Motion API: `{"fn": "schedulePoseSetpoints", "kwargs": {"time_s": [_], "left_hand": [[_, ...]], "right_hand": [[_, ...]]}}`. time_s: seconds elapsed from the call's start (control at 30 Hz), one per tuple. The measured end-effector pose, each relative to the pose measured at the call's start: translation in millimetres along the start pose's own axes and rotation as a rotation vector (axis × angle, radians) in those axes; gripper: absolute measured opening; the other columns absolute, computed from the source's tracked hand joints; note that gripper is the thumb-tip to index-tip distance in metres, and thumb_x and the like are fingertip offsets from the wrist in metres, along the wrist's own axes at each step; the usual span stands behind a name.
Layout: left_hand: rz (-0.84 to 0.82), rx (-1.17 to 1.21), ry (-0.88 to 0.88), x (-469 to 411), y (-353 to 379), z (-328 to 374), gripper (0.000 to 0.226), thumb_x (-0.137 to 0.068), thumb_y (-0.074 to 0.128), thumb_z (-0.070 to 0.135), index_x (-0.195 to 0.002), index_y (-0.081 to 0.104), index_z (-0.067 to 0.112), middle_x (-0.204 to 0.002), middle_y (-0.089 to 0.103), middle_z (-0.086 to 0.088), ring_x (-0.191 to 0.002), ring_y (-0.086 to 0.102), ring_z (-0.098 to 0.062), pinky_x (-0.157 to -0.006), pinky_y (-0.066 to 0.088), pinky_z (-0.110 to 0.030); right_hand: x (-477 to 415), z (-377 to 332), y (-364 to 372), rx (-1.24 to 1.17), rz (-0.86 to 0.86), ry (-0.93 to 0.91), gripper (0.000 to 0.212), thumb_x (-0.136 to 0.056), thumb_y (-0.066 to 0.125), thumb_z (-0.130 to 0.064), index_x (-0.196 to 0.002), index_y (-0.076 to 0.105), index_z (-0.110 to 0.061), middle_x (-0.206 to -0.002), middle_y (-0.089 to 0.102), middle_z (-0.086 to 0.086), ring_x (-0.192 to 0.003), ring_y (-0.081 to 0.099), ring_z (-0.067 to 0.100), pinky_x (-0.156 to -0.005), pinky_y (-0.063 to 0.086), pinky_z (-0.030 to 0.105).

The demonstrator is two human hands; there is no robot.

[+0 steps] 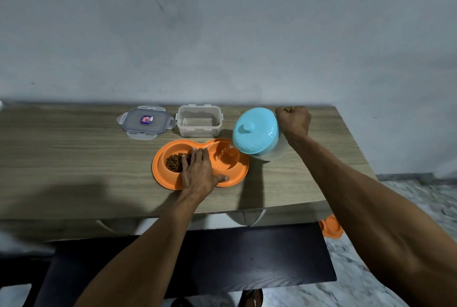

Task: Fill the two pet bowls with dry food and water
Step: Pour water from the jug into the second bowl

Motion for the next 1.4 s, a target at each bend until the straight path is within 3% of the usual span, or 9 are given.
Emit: {"fn": "schedulePoseSetpoints", "kwargs": {"time_s": [0.67,1.23,1.4], "left_hand": [[0.013,0.01,0.002,-0.7,0.7,0.2,0.109,-0.071,0.069,0.067,-0.151,0.026,0.008,-0.157,0.032,-0.012,-0.15,0.017,-0.029,-0.121,0.009,-0.053],[-0.012,0.008,-0.008,1.7,-0.9,1.6,0.109,-0.073,0.068,0.067,-0.152,0.023,0.008,-0.159,0.029,-0.011,-0.151,0.014,-0.028,-0.121,0.008,-0.053],[-0.019,0.008,-0.01,1.7,-1.7,1.9,0.109,-0.073,0.068,0.067,-0.153,0.021,0.008,-0.159,0.027,-0.011,-0.152,0.012,-0.028,-0.12,0.005,-0.052]], "right_hand": [[-4.2,-8.3,-3.5,0.003,-0.037,-0.027,0.041,-0.075,0.06,-0.015,-0.041,0.038,-0.011,-0.042,0.027,0.002,-0.045,0.027,0.016,-0.055,0.034,0.028],[-6.9,-5.2,-6.7,-0.01,-0.041,-0.01,0.036,-0.076,0.061,-0.015,-0.045,0.044,-0.01,-0.047,0.033,0.003,-0.049,0.032,0.016,-0.054,0.035,0.027],[-7.7,-6.0,-6.9,0.003,-0.026,-0.028,0.035,-0.073,0.059,-0.017,-0.044,0.042,-0.01,-0.053,0.032,0.011,-0.055,0.032,0.021,-0.056,0.035,0.03]]}}
Point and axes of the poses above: each hand's wrist, its own x-axis away from the middle knuckle, its own y-axis out of the palm, z = x × y, the point moved 5 cm from there along -x, towards the middle knuckle
